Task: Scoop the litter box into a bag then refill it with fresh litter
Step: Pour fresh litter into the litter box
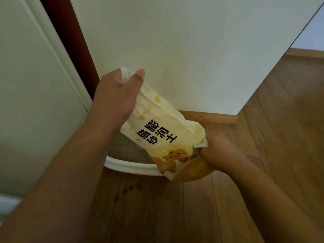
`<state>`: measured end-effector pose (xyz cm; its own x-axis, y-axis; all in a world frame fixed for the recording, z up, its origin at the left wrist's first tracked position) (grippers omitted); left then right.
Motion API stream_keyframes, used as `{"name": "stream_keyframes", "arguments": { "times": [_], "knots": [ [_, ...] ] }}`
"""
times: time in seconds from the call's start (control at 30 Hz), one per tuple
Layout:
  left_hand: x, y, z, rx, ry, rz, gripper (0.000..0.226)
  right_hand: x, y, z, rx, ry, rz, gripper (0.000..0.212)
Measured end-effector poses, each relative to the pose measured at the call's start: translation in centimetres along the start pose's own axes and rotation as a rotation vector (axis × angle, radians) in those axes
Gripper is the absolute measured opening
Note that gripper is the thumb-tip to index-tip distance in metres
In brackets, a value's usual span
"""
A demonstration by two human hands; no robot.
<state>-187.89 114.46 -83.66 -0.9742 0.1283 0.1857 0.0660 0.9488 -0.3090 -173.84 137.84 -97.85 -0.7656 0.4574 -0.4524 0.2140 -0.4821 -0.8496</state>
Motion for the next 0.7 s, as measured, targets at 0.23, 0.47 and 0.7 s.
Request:
{"name": "stream_keyframes", "arguments": {
  "times": [0.23,0.47,0.7],
  "knots": [
    [1.3,0.1,3.6,0.016,-0.102,0.022,0.041,0.4,-2.1,-1.1,0.005,-0.031,-0.089,0.016],
    [1.8,1.2,7.1,0.028,-0.192,0.101,0.044,0.8,-3.5,-1.8,0.073,-0.023,-0.118,0.016],
    [3.2,2.5,12.0,-0.051,-0.303,0.191,0.028,1.4,-3.9,-2.2,-0.006,-0.033,-0.181,0.013]
  ]
}}
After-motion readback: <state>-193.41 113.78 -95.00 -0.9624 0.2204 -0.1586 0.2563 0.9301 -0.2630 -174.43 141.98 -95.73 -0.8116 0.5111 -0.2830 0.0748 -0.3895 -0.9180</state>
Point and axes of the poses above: each hand's wrist, its own x-axis towards the middle knuckle, its own y-axis out of the palm, z = x × y, the point moved 7 cm from there along x, towards the middle knuckle
